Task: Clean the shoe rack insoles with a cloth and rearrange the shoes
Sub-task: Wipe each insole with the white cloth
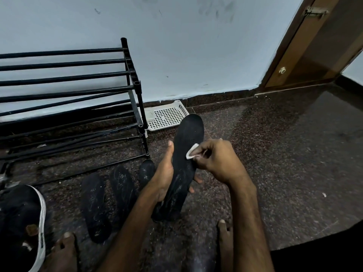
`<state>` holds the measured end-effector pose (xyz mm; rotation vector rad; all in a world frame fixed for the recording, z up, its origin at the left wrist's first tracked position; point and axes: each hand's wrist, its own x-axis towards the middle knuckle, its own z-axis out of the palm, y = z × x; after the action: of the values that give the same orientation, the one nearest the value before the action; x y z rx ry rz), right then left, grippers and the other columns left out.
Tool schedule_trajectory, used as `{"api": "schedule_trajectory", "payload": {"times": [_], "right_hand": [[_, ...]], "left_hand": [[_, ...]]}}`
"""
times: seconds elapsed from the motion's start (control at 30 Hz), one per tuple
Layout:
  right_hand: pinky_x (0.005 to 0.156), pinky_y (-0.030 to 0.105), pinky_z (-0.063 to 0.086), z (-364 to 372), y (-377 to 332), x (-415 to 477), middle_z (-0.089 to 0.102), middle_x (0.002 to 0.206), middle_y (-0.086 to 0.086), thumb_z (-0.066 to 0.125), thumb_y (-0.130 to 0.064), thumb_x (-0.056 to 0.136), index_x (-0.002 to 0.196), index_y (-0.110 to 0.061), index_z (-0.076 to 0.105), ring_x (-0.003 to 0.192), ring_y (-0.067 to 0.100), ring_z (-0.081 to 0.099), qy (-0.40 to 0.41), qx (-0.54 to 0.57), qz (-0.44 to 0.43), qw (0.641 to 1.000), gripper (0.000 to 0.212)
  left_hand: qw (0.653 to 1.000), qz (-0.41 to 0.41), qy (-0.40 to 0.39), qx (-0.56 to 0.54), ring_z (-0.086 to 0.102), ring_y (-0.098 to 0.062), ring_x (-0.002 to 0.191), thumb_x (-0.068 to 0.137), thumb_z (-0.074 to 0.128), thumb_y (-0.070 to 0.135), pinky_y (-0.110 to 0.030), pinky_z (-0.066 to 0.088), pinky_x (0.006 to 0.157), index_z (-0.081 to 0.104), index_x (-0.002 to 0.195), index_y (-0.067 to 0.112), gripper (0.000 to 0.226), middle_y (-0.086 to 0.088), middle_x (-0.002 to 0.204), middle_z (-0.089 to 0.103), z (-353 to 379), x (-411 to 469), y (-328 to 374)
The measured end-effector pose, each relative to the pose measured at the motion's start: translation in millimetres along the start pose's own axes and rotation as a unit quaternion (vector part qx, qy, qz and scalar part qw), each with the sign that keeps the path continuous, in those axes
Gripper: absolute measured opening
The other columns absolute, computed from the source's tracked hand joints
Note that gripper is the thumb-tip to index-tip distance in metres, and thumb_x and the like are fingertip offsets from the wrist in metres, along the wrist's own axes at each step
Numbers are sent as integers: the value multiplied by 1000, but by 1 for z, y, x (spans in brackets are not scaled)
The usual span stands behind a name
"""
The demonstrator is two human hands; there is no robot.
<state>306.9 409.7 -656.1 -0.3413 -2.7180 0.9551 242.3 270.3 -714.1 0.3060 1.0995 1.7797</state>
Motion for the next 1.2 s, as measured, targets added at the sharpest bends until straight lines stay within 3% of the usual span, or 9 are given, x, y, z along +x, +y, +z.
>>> {"api": "schedule_trajectory", "payload": {"times": [0.1, 0.27, 0.43, 0.6, 0.73, 0.83, 0.97, 1.13, 1.2], "right_hand": [[114, 47, 34, 2, 2, 14, 69, 95, -7, 73, -16, 85, 99, -19, 74, 78, 4, 58, 183, -97, 12, 978, 14], [104, 51, 45, 0, 10, 14, 65, 104, 3, 66, -17, 88, 107, -12, 70, 91, 15, 60, 354, -74, 49, 931, 20], [112, 50, 35, 33, 4, 10, 64, 106, 0, 67, -12, 88, 108, -17, 71, 94, 12, 58, 232, -88, -38, 968, 21], [104, 53, 43, 33, 46, -3, 65, 110, 8, 67, -8, 89, 113, -10, 70, 90, 9, 44, 251, -127, 165, 945, 24], [91, 52, 51, 28, 27, 5, 62, 105, 5, 68, -10, 88, 111, -10, 70, 93, 10, 50, 332, -66, 53, 940, 24], [99, 55, 45, 35, 8, 15, 63, 106, 3, 67, -13, 89, 112, -16, 70, 95, 11, 53, 264, -81, -42, 960, 24], [112, 56, 31, 44, 35, 8, 63, 109, 1, 67, -12, 89, 110, -24, 73, 91, 13, 59, 158, -170, 96, 968, 25], [78, 6, 42, 34, 40, -2, 62, 107, 4, 64, -12, 92, 113, -16, 71, 85, 11, 58, 258, -31, 146, 955, 22], [69, 4, 43, 31, 27, 6, 63, 104, 0, 64, -17, 93, 108, -18, 71, 85, 8, 59, 293, 76, 134, 944, 17]], "left_hand": [[999, -10, -16, 29, 67, -32, 63, 94, 9, 73, -35, 54, 47, 56, 129, 5, 90, -27, 102, 68, 3, -1, -2], [997, -14, 9, 71, 65, -31, 62, 95, 8, 69, -34, 54, 46, 55, 132, 10, 84, -28, 107, 67, 0, 0, -1], [995, -18, 45, 83, 65, -32, 62, 91, 14, 72, -33, 53, 45, 63, 122, 7, 87, -28, 96, 69, 2, 0, -6], [995, -11, 62, 77, 62, -30, 58, 94, 11, 68, -33, 52, 42, 62, 120, 10, 82, -23, 93, 68, -1, 0, -2], [994, -12, 69, 86, 62, -31, 61, 96, 9, 67, -33, 52, 43, 62, 122, 10, 82, -25, 97, 68, -3, 1, -3], [994, -21, 70, 86, 63, -32, 61, 94, 13, 69, -33, 52, 44, 63, 122, 9, 83, -30, 103, 66, -2, 0, -6], [990, -9, 87, 110, 62, -33, 61, 86, 18, 74, -33, 53, 45, 63, 119, 11, 85, -23, 95, 69, -4, 1, -2], [986, -4, 104, 130, 62, -32, 63, 85, 18, 75, -33, 53, 45, 64, 119, 17, 81, -22, 96, 70, -8, 0, -1], [986, -4, 105, 133, 63, -31, 63, 84, 19, 76, -33, 53, 46, 62, 122, 18, 82, -20, 95, 71, -9, 1, -5]]}}
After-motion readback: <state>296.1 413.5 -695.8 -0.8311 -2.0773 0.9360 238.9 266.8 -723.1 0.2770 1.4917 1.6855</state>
